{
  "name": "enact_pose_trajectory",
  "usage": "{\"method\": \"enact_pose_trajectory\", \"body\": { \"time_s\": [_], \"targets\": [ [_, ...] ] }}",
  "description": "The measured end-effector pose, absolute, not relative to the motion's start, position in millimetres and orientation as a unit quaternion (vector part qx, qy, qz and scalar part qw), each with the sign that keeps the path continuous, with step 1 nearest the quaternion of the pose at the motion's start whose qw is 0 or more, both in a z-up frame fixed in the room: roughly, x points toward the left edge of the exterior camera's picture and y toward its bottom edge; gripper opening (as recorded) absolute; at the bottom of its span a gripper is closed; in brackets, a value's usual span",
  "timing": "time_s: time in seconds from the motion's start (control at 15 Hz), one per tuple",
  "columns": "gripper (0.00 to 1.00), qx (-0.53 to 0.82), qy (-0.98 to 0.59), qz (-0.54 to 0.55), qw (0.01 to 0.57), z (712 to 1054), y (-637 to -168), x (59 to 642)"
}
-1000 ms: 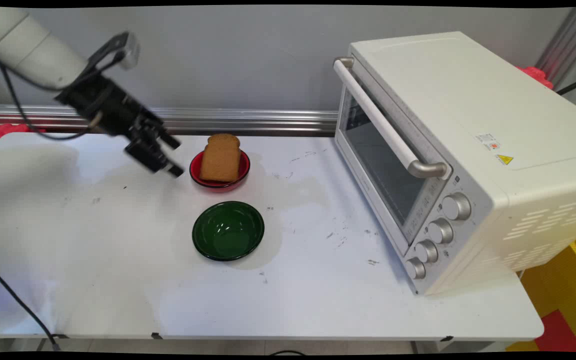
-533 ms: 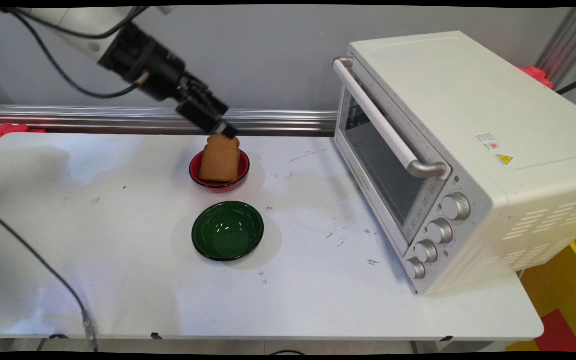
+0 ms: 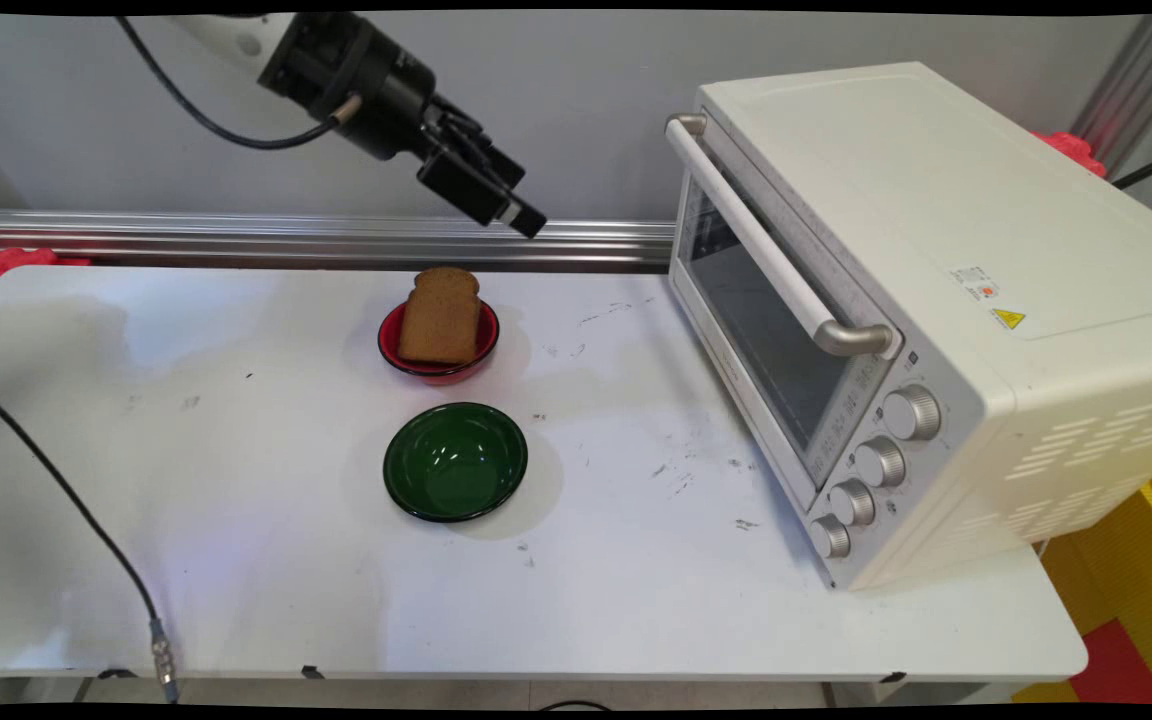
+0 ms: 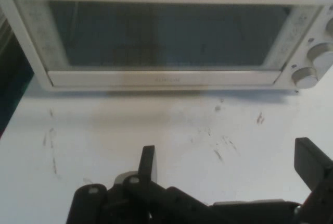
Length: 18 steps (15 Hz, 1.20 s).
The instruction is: Open the oven
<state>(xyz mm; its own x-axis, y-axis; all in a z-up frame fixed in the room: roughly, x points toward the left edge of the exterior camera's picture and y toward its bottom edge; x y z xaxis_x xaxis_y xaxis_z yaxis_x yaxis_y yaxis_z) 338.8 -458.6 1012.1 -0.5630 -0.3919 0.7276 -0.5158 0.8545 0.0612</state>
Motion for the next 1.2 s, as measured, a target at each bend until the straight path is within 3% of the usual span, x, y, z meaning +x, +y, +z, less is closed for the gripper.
{"method": "enact_pose_trajectory", "body": {
  "time_s": [0.47, 0.53, 1.2],
  "targets": [
    [1.00, 0.241, -0.888, 0.087, 0.381, 1019.8, -470.1, 330.2],
    [0.00, 0.240, -0.889, 0.087, 0.380, 1020.2, -471.4, 329.3],
    [0.00, 0.243, -0.892, 0.088, 0.371, 1021.3, -483.0, 323.4]
  ]
}}
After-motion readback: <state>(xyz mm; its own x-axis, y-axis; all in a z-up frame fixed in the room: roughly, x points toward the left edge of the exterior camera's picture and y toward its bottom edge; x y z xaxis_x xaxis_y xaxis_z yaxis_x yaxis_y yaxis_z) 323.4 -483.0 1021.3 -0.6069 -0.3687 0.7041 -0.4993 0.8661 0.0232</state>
